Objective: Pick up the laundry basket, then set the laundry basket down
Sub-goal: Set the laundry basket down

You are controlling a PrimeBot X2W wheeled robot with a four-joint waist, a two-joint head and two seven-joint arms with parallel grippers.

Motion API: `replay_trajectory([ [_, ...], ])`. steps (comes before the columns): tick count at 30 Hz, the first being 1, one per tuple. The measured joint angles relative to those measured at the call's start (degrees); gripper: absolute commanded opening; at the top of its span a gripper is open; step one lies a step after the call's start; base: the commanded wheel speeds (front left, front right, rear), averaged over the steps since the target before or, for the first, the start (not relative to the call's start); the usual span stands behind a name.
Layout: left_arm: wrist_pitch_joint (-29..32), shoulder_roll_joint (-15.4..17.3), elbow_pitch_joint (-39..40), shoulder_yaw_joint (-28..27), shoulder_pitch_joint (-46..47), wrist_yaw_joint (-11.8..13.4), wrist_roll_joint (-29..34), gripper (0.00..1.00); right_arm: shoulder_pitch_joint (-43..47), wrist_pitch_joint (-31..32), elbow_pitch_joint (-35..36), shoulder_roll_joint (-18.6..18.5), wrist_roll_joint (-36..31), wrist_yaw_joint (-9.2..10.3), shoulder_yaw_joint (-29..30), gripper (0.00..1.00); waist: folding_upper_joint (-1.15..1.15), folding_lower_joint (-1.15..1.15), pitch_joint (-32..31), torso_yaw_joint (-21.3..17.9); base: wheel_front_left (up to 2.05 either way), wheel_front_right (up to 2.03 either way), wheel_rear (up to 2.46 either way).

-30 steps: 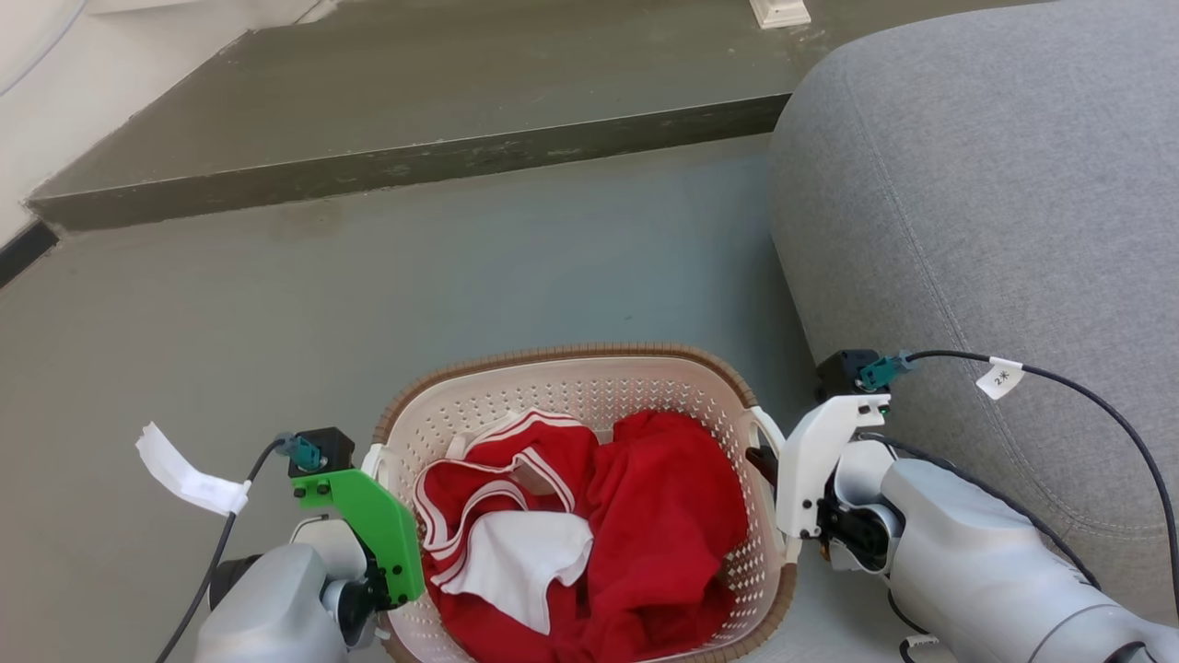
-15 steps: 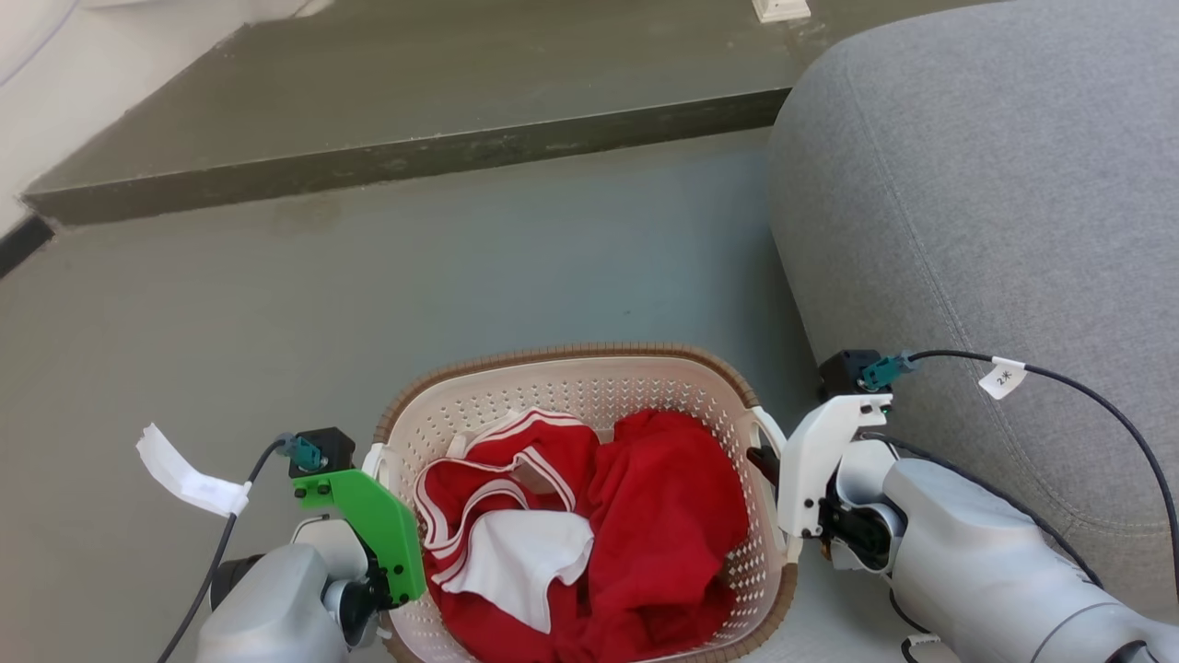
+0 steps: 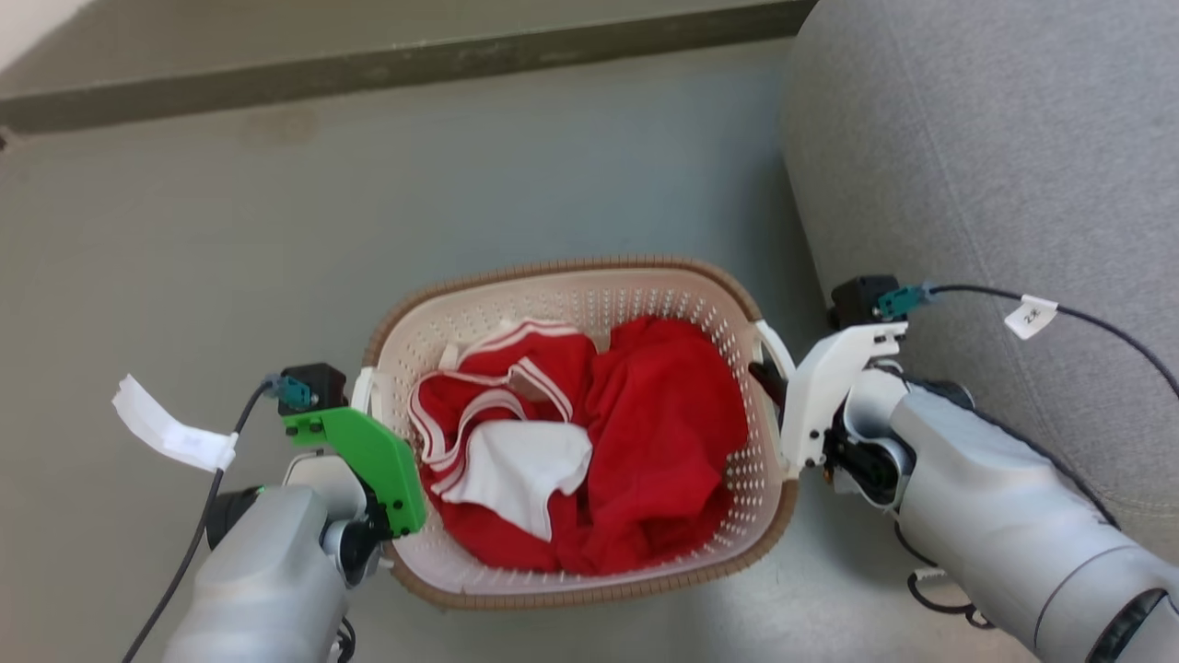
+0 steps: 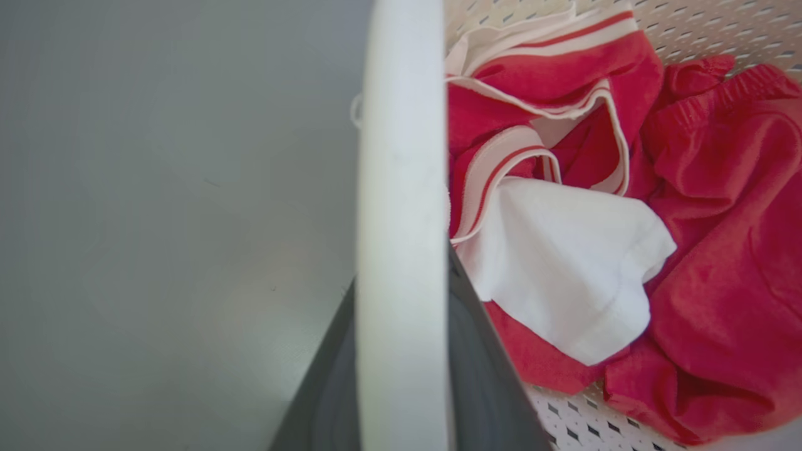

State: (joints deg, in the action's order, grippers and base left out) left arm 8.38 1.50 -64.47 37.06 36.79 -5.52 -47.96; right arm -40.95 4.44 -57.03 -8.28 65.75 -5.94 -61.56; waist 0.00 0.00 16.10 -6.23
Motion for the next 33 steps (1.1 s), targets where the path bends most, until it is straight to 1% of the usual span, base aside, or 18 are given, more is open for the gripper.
replay_trajectory([
  [14,-4.72,0.16,0.47,-0.64,7.1,1.51,0.46,0.0,-6.99,-4.85,1.15,-0.87,-1.86,0.0,-0.68,0.0,0.0,0.0,10.75,0.86,0.0,0.0,0.0],
  [24,-8.05,0.21,0.63,-1.53,11.89,1.53,0.88,0.0,-11.95,-7.86,1.49,-1.69,-2.77,0.0,-1.56,0.0,0.0,0.01,19.61,1.37,0.0,0.0,0.0],
  [33,-10.04,0.77,0.4,-1.76,16.03,1.6,2.05,0.0,-15.18,-10.96,1.44,-1.53,-2.79,0.0,-1.58,0.0,0.0,0.01,26.25,1.43,0.0,0.0,0.0],
])
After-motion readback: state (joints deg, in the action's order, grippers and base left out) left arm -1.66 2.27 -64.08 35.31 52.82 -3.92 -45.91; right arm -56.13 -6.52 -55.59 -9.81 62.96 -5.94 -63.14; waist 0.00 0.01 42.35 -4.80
